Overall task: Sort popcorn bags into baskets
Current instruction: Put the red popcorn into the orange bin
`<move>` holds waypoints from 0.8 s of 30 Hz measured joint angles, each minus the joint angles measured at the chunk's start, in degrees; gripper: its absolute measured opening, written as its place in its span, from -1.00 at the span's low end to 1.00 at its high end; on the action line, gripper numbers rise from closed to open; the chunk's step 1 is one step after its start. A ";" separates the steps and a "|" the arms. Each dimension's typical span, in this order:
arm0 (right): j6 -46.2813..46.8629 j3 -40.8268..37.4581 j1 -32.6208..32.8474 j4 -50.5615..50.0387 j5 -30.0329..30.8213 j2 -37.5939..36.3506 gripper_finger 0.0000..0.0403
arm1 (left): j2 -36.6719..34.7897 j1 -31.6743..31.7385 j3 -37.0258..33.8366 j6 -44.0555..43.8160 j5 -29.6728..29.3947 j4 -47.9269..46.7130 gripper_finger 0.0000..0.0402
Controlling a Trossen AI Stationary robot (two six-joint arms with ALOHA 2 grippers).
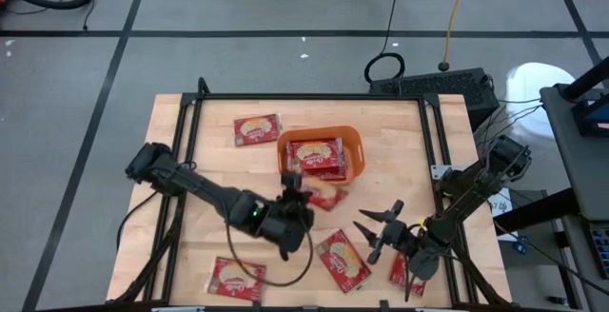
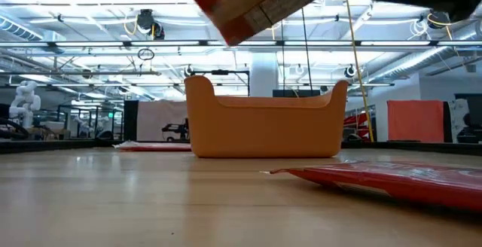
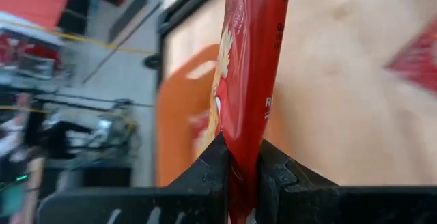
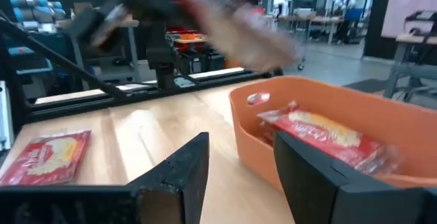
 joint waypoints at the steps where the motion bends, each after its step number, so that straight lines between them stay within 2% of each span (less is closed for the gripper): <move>1: 1.08 -0.46 0.19 -0.05 0.00 0.02 -0.21 | 0.00 1.09 0.41 0.98 -1.20 -0.07 -0.82; 5: 2.11 -1.16 0.28 -0.02 -0.02 0.04 -0.21 | 0.02 5.69 1.86 6.38 -6.20 2.41 -0.82; 10: 1.99 -1.20 0.29 -0.02 -0.13 0.04 -0.21 | 0.13 9.97 2.54 10.34 -6.26 8.52 -0.82; 13: 2.20 -1.20 0.27 -0.02 -1.25 0.04 -0.21 | 1.42 11.67 2.67 11.27 -7.96 8.48 -0.82; 20: 4.60 -1.22 0.86 -0.05 -4.60 0.04 -0.21 | 6.66 11.72 2.56 2.80 -10.80 0.54 -0.82; 24: 4.59 -1.22 1.32 -0.12 -4.90 0.04 -0.21 | 11.73 10.66 2.54 2.84 -14.41 0.68 -0.82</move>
